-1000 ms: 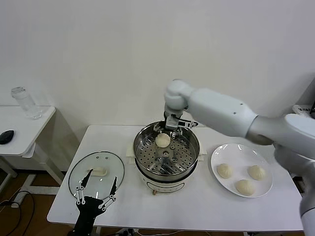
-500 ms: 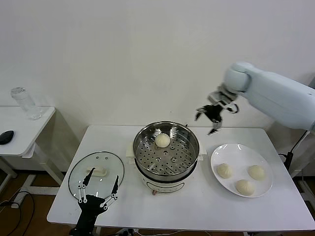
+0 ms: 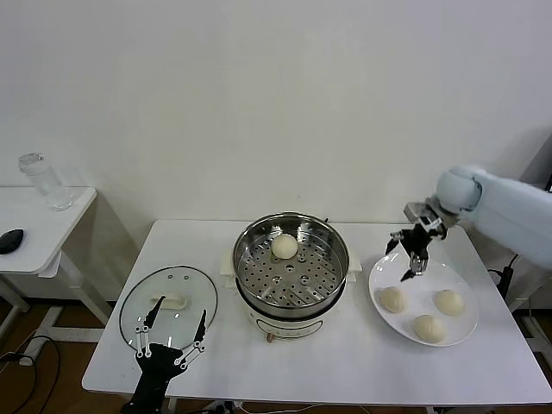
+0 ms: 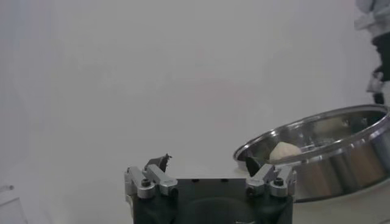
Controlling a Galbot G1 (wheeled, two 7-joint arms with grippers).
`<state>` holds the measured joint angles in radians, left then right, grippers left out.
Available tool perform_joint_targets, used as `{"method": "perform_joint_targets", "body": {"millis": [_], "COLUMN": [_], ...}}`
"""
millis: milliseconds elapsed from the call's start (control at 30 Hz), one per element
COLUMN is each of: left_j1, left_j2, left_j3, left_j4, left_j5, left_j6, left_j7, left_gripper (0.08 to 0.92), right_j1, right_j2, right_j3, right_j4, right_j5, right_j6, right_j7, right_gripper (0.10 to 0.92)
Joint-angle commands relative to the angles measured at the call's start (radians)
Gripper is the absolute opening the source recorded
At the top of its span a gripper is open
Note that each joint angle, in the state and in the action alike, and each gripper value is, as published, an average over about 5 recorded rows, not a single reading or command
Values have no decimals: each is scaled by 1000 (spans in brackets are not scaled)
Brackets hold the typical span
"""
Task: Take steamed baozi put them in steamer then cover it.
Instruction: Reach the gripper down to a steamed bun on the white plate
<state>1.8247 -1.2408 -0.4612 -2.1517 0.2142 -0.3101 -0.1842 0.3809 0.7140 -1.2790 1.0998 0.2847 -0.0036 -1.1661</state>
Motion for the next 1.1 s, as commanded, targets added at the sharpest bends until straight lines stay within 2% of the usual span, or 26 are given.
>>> {"method": "perform_joint_targets", "body": {"millis": [33, 667, 1100], "left_j1": [1, 4, 5], "left_j2": [1, -2, -2], "left_j3": [-1, -7, -13], "left_j4": [-1, 6, 3], "left_j5": [0, 1, 0], "left_j6": [2, -3, -4], "left_j7": [0, -3, -4], "left_gripper": [823, 823, 823], "right_j1": [-108, -197, -182], "right_j2": [-29, 15, 26], "right_j3": [2, 85, 99], "right_j4": [-8, -49, -45], "right_j5": [-9, -70, -95], "right_j6": [-35, -26, -15], "right_j7": [64, 110, 93], "right_gripper": [823, 823, 685]}}
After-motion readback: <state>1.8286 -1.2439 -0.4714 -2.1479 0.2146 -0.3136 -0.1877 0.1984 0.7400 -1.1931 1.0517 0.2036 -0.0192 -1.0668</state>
